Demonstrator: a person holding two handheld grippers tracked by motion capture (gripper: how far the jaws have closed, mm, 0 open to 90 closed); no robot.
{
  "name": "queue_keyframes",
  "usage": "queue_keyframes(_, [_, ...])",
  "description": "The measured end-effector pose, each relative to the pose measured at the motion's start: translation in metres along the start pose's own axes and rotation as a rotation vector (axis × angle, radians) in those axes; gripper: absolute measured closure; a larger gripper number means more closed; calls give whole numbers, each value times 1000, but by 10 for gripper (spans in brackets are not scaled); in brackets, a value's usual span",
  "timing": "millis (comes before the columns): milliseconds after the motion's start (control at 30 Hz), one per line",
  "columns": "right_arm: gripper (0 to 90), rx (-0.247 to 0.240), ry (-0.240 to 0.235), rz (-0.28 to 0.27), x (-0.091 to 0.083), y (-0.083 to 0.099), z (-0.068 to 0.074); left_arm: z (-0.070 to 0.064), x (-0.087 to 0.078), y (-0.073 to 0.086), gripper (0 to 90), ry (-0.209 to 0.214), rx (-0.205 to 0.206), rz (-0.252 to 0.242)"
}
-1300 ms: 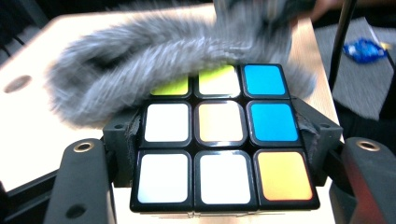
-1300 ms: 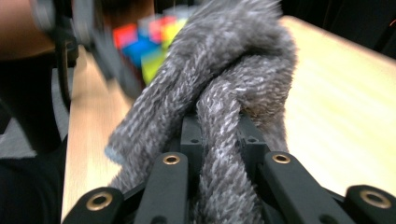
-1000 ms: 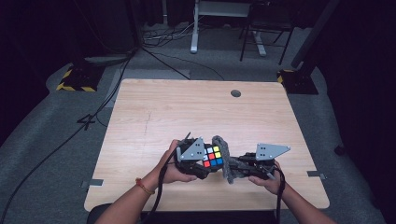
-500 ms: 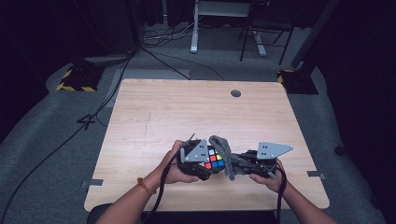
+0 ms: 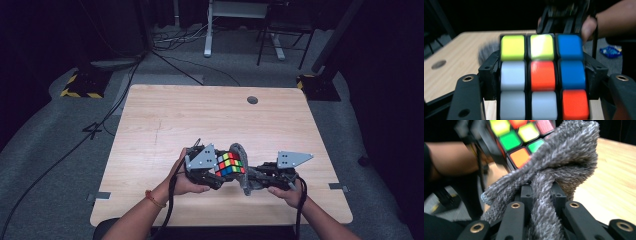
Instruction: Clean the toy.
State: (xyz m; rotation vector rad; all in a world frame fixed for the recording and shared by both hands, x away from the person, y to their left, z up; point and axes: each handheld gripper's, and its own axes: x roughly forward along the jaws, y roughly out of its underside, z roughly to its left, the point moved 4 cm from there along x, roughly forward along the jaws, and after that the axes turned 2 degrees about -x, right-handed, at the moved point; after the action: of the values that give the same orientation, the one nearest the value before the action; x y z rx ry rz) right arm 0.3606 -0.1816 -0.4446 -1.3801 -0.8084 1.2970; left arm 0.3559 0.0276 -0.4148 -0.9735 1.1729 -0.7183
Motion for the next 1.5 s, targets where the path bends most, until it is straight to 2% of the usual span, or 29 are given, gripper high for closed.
queue_keyframes(67, [781,-19,17,-6,-3,-4,0,-1,4,3,321,-12,13,31])
queue_keyframes(133, [781,-20,12,-20,-5,-6,2,-3,10,4,319,-19,29,68])
queue_keyframes(200, [781,-46,22,-11,-5,-8,4,-5,12,5,322,-24,46,84])
queue_keyframes(267, [781,-46,21,-15,-6,-9,5,-5,13,5,329,-30,61,100])
queue_keyframes(300, [781,-51,28,1,-5,-8,5,-6,13,4,330,-34,65,105])
queue_keyframes(400, [781,-51,34,26,-2,-4,5,-5,9,2,331,-38,69,91])
queue_keyframes(500, [781,-64,40,85,3,1,4,-3,3,-1,333,-47,54,56])
queue_keyframes(600, [781,-64,44,126,7,5,3,-2,-1,-3,333,-37,42,35])
queue_keyframes(667, [781,-68,48,119,7,5,3,-3,0,-2,333,-34,47,43])
queue_keyframes(900, [781,-96,27,-9,-5,-14,11,-7,14,6,333,9,53,105])
queue_keyframes(967, [781,-114,34,-11,-6,-17,14,-10,17,7,333,14,62,119])
queue_keyframes(1000, [781,-123,44,6,-5,-16,14,-10,18,7,333,9,67,126])
queue_keyframes(1100, [781,-119,72,47,-3,-10,9,-9,16,7,333,17,55,112])
queue_keyframes(1267, [781,-92,86,125,2,6,0,-7,5,0,333,22,26,45])
queue_keyframes(1433, [781,-40,59,126,8,16,-6,-7,-3,-4,332,35,33,8])
queue_keyframes(1500, [781,-25,43,117,9,16,-5,-8,-5,-5,332,18,43,7])
